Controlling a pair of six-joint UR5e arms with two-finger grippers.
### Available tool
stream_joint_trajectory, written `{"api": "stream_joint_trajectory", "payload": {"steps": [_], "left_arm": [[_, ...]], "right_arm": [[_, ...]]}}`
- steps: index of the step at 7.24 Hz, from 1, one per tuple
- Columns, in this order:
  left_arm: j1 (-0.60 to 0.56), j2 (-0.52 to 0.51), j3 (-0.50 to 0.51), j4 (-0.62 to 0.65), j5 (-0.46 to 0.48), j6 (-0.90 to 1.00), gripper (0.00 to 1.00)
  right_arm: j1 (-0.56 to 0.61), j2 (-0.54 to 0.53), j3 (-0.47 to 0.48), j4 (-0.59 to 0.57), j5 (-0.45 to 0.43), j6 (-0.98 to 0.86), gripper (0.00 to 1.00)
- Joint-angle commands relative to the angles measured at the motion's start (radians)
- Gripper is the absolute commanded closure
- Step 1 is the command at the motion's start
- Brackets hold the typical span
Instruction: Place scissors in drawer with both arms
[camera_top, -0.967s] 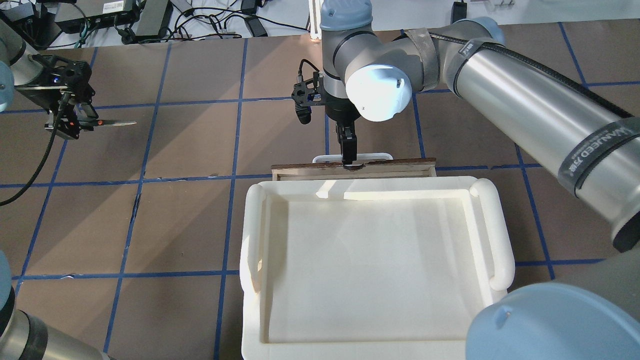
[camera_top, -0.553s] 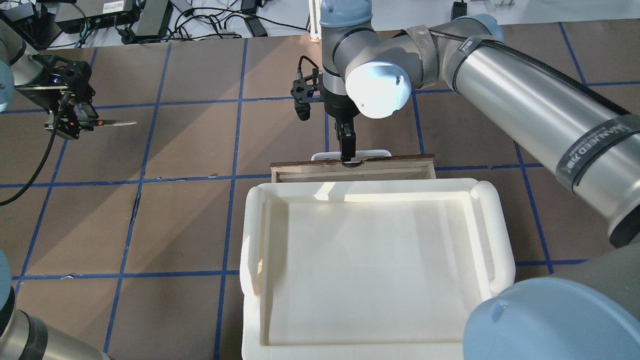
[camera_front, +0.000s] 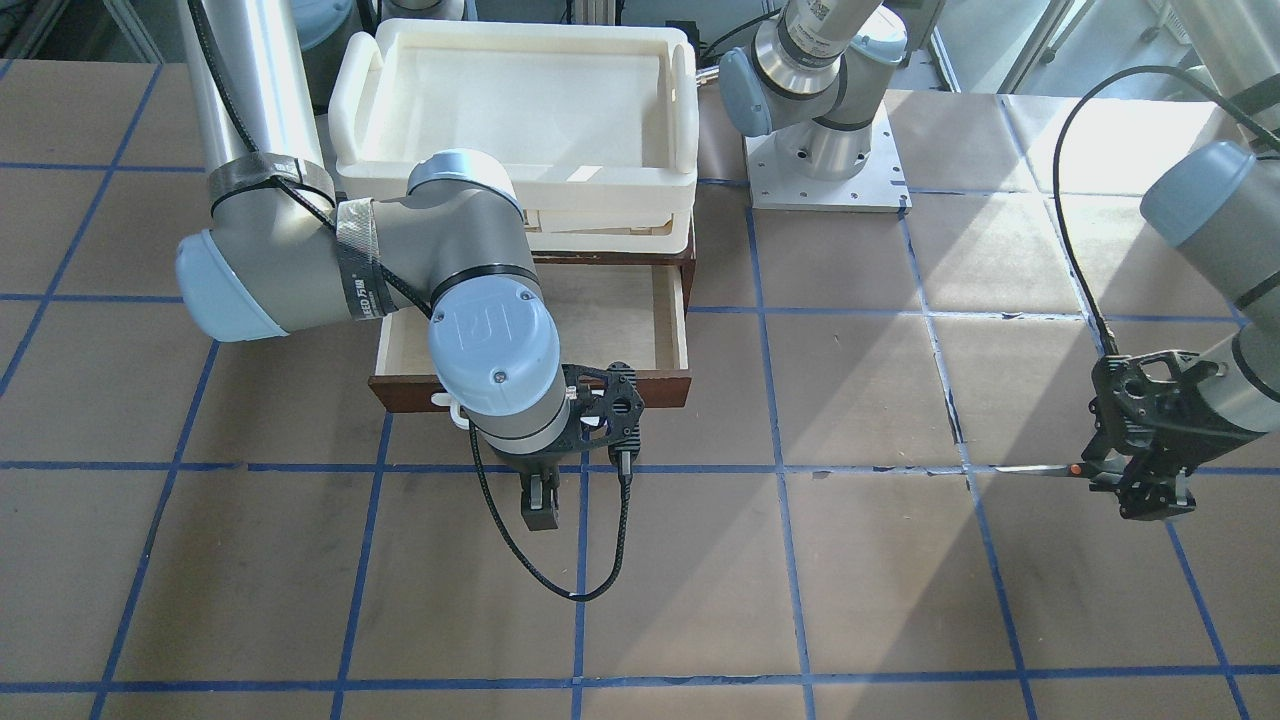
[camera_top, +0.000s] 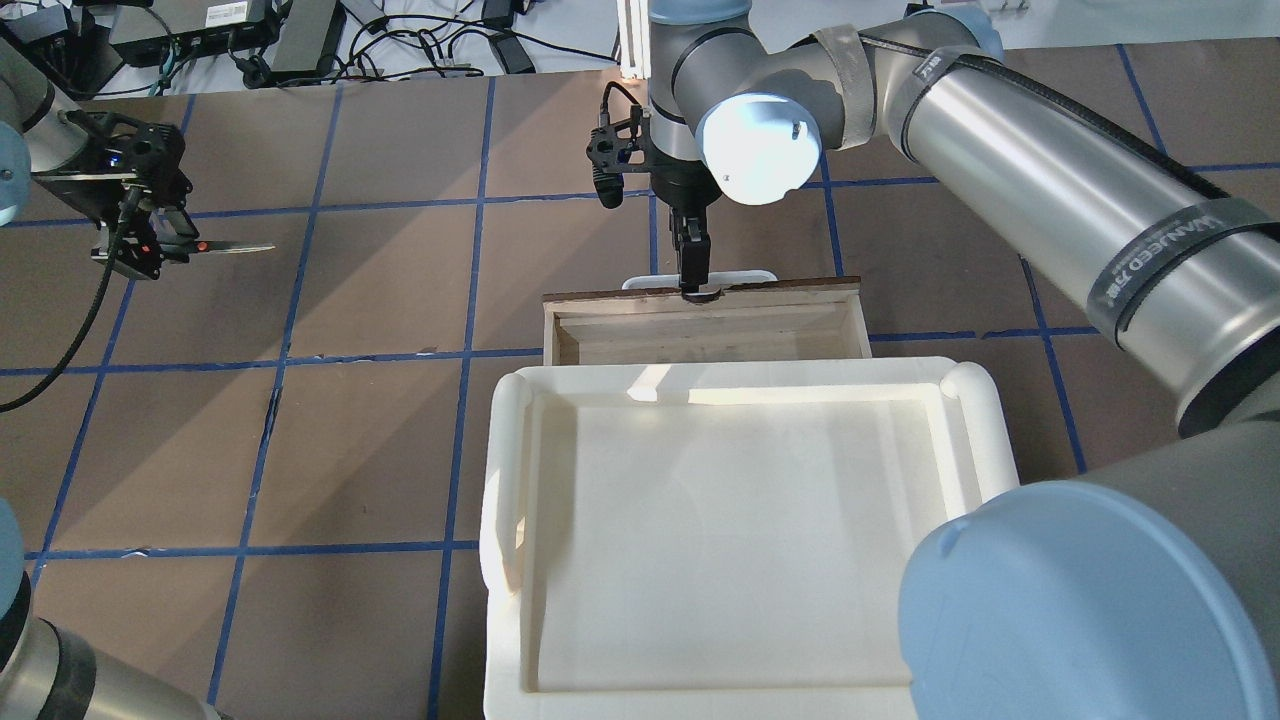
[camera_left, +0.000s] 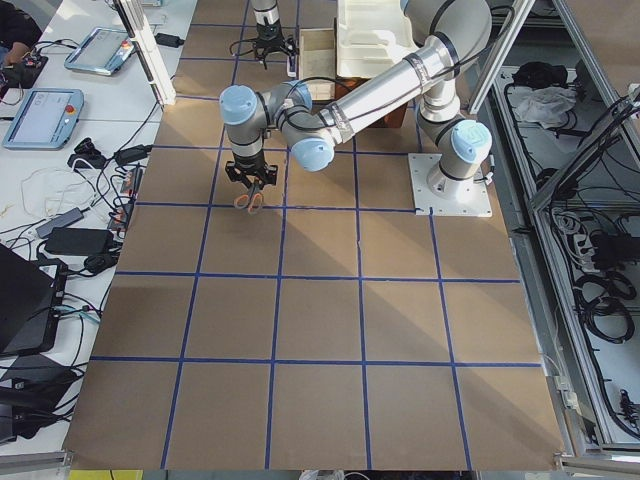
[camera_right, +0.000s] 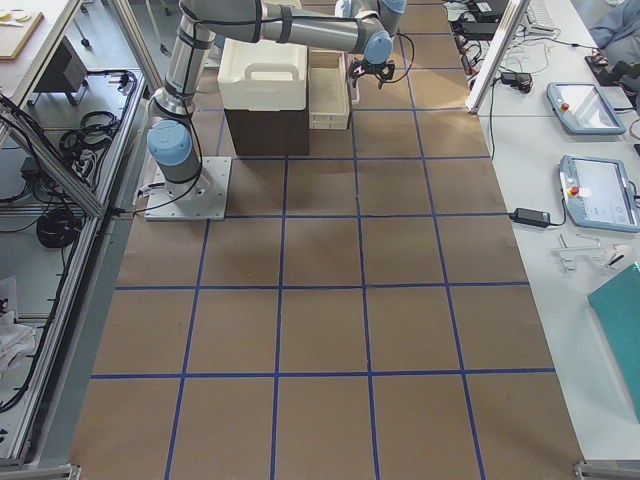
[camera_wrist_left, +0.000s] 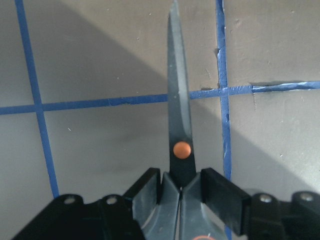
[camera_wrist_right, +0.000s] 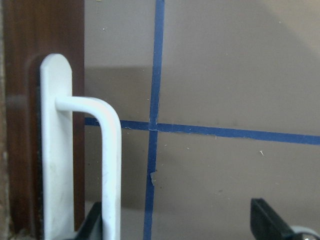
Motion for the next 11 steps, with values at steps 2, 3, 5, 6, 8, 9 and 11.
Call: {"api": "stream_joint_trajectory", "payload": {"steps": [2, 3, 5, 6, 8, 9, 11], "left_arm": [[-0.002, -0.002, -0.002, 0.0, -0.003, 0.0, 1.0], [-0.002, -0.004, -0.002, 0.0, -0.003, 0.0, 1.0], [-0.004, -0.004, -0.002, 0.0, -0.004, 0.0, 1.0], [-0.004, -0.005, -0.002, 0.0, -0.004, 0.0, 1.0], [-0.008, -0.007, -0.002, 0.0, -0.004, 0.0, 1.0], [-0.008, -0.008, -0.002, 0.0, -0.006, 0.0, 1.0], [-0.01, -0.008, -0.002, 0.002, -0.006, -0.002, 1.0]], "right_arm": [[-0.003, 0.037, -0.041, -0.001, 0.0, 0.001, 0.0], [-0.003, 0.042, -0.048, -0.001, 0.0, 0.001, 0.0], [-0.003, 0.042, -0.049, -0.001, 0.0, 0.001, 0.0], [-0.004, 0.04, -0.049, -0.001, 0.0, 0.001, 0.0], [-0.014, 0.042, -0.049, -0.003, 0.0, 0.004, 0.0], [-0.018, 0.04, -0.049, -0.001, 0.0, 0.006, 0.0], [-0.023, 0.04, -0.049, -0.001, 0.002, 0.006, 0.0]]}}
